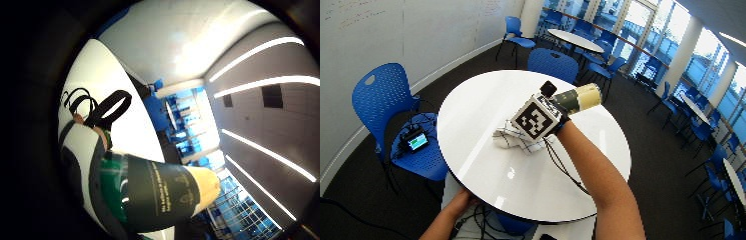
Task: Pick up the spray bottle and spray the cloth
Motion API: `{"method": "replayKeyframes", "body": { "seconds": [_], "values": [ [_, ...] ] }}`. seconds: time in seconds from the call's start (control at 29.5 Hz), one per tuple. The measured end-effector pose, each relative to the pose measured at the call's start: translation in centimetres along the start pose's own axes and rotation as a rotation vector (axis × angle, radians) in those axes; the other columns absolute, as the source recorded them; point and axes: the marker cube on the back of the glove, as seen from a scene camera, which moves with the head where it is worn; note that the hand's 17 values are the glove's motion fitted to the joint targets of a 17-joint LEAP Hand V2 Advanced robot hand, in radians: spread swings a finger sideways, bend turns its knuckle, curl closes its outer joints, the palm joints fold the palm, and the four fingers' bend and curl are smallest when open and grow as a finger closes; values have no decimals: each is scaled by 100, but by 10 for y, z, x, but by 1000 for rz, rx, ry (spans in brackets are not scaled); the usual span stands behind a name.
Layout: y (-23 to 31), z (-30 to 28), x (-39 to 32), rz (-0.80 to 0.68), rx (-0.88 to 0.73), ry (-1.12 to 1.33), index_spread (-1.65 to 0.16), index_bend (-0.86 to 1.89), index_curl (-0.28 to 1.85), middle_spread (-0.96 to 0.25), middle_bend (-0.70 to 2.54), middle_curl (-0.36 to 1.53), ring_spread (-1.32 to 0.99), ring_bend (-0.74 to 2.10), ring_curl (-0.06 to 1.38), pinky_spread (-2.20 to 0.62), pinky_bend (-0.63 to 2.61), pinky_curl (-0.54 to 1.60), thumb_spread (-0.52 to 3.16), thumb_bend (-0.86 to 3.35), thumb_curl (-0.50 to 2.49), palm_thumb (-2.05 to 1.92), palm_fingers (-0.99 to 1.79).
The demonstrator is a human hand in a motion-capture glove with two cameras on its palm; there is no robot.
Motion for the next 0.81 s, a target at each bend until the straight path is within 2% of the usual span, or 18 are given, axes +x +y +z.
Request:
{"method": "replayKeyframes", "body": {
  "seconds": [0.37, 0.61, 0.81],
  "values": [
    [-37, -49, 8, 199, 225, -398, -31, 29, 57, -24, 61, 52, -24, 60, 44, -27, 42, 38, 50, -3, 79, 91, 138],
    [-49, -65, 20, 509, 266, -879, -31, 29, 57, -24, 62, 52, -24, 60, 44, -27, 42, 38, 50, -3, 79, 91, 137],
    [-58, -55, 30, 802, 291, -1290, -31, 29, 57, -24, 62, 52, -23, 60, 44, -26, 42, 38, 50, -3, 79, 91, 137]
  ]
}}
